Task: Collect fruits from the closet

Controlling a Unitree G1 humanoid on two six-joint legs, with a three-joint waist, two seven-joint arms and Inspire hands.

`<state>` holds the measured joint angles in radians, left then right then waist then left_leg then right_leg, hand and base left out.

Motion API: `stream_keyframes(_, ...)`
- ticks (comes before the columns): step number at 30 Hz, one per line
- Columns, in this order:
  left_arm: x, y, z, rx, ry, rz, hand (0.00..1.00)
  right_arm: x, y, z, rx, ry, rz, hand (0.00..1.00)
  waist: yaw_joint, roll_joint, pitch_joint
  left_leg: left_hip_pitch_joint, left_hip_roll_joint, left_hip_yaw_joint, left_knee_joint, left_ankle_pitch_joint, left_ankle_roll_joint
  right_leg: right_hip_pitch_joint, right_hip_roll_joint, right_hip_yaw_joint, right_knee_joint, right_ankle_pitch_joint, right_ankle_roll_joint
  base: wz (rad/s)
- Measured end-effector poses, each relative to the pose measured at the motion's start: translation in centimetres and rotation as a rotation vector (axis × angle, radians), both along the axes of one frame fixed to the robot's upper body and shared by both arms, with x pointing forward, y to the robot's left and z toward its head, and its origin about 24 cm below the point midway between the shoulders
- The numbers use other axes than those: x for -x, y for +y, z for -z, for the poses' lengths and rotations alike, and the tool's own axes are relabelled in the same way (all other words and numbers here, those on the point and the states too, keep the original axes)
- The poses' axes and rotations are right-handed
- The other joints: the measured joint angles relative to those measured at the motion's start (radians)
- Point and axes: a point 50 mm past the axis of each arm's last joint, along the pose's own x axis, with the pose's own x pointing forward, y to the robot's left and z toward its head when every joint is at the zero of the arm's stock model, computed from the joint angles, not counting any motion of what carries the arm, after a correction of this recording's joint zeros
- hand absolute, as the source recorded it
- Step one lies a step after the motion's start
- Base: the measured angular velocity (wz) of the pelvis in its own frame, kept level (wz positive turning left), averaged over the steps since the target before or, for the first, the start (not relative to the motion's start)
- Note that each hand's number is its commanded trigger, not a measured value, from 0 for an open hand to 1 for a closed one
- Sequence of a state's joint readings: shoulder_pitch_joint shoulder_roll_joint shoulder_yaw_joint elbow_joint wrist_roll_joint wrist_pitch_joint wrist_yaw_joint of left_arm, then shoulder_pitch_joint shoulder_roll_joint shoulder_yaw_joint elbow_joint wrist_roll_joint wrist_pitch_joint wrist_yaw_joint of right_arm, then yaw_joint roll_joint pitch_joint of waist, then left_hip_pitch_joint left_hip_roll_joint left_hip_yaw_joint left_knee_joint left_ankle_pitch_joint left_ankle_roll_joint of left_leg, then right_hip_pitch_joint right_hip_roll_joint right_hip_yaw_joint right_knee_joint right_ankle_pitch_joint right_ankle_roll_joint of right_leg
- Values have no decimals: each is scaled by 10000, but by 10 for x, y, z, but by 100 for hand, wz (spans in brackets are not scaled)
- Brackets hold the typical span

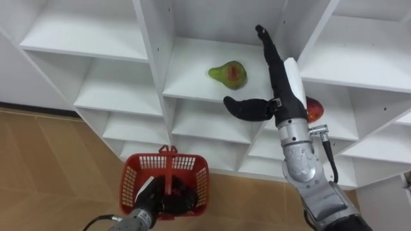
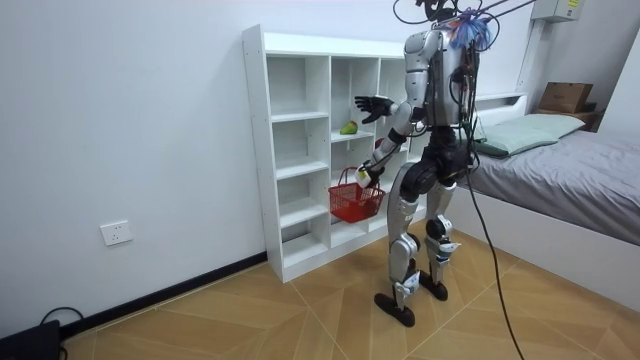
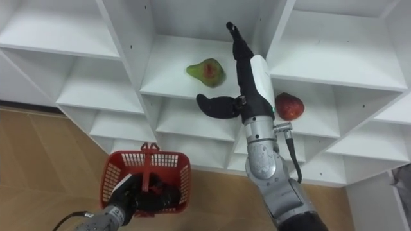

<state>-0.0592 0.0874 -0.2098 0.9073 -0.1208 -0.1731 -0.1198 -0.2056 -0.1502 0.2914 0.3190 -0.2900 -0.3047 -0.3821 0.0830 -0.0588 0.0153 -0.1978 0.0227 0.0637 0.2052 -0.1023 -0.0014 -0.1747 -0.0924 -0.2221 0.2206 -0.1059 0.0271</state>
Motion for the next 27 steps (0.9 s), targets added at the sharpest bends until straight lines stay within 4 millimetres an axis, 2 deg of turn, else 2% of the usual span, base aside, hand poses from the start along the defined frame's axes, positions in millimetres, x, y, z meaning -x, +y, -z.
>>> stream_keyframes(4, 0, 0, 0, 3, 0, -3, 100, 0, 1, -3, 43, -153, -55, 0, 0, 16, -25, 11, 5, 0, 0, 0, 0, 9, 0, -8, 8, 3, -5, 0)
stream_keyframes(17, 2, -3, 2, 77, 98, 29, 100, 1, 12, -5, 217, -226, -476, 0, -8, 5, -11, 15, 5, 21, -29, -1, -1, 3, 10, 40, -14, 3, -5, 0)
stream_keyframes(20, 2, -4, 2, 65, 133, 62, 100, 1, 12, -6, 190, -235, -548, 0, -14, -11, 45, -3, 7, 17, -35, -2, -2, -9, 11, 36, -18, 1, -5, 0)
stream_keyframes(23, -1, -4, 1, 58, 81, 68, 100, 2, 16, -9, 65, -389, -625, 0, 5, -61, 137, -25, 9, 23, -32, -2, -3, -40, 23, 83, -18, -5, -7, 0)
stream_keyframes(27, -4, -6, 0, 94, -13, 87, 100, 4, 24, -12, -115, -382, -1112, 0, 21, -66, 143, -50, 9, 44, -52, -5, -5, -87, 32, 119, -29, -8, -4, 0)
